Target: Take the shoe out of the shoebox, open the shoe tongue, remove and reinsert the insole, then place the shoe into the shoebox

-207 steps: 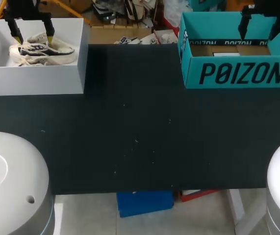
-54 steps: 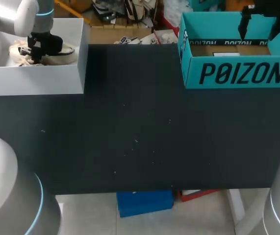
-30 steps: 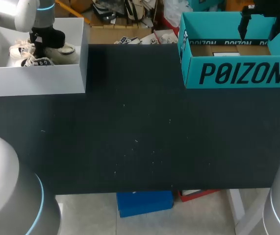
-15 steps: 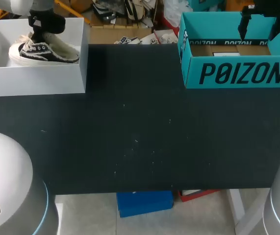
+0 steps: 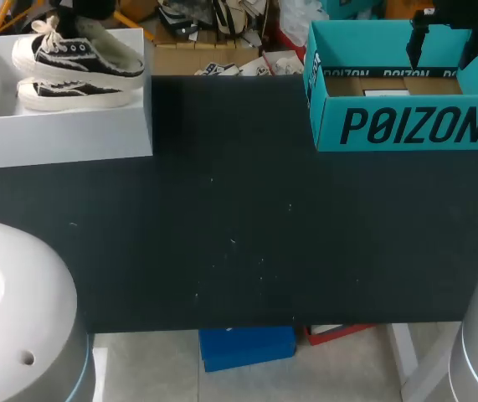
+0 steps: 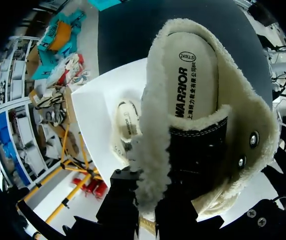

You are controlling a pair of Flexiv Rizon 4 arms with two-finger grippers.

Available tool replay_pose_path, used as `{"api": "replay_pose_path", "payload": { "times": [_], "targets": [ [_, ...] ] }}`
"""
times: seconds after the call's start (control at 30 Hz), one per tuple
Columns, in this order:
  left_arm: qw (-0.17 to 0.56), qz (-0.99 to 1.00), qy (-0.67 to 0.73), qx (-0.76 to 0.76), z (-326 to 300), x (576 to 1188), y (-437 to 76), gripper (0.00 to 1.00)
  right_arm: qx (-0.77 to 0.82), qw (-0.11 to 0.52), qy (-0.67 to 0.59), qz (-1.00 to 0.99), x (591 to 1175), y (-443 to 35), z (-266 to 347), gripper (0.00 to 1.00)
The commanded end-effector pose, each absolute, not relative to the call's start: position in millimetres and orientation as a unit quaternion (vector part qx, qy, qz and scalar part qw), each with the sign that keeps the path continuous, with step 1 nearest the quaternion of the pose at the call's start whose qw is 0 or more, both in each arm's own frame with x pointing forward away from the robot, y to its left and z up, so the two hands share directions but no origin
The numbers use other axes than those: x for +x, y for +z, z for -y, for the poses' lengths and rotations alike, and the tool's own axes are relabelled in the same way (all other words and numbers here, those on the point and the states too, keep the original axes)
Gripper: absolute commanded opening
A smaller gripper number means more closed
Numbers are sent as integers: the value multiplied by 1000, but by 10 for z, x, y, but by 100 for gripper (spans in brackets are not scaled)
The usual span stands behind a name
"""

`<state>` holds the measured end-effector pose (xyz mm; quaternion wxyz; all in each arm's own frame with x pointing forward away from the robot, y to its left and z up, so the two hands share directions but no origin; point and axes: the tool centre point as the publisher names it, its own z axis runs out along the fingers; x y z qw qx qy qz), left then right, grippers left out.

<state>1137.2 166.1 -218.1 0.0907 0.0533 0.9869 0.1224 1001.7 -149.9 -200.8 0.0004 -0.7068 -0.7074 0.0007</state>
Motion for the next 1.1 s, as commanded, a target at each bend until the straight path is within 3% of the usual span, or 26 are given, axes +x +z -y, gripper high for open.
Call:
{"api": "replay_pose_path", "payload": {
  "times": [0.03, 0.57, 1.1],
  "targets": [
    [109, -986, 114, 51, -1608, 11061, -1679, 0, -707, 1, 1, 707, 10014, -2003, 1500, 100],
    [119, -989, 75, 51, -1124, 10411, -1462, 0, -707, 1, 1, 707, 10014, -2003, 1500, 100],
    [104, -990, 67, 68, 241, 9305, -1941, 0, -707, 1, 1, 707, 10014, -2003, 1500, 100]
  ]
}}
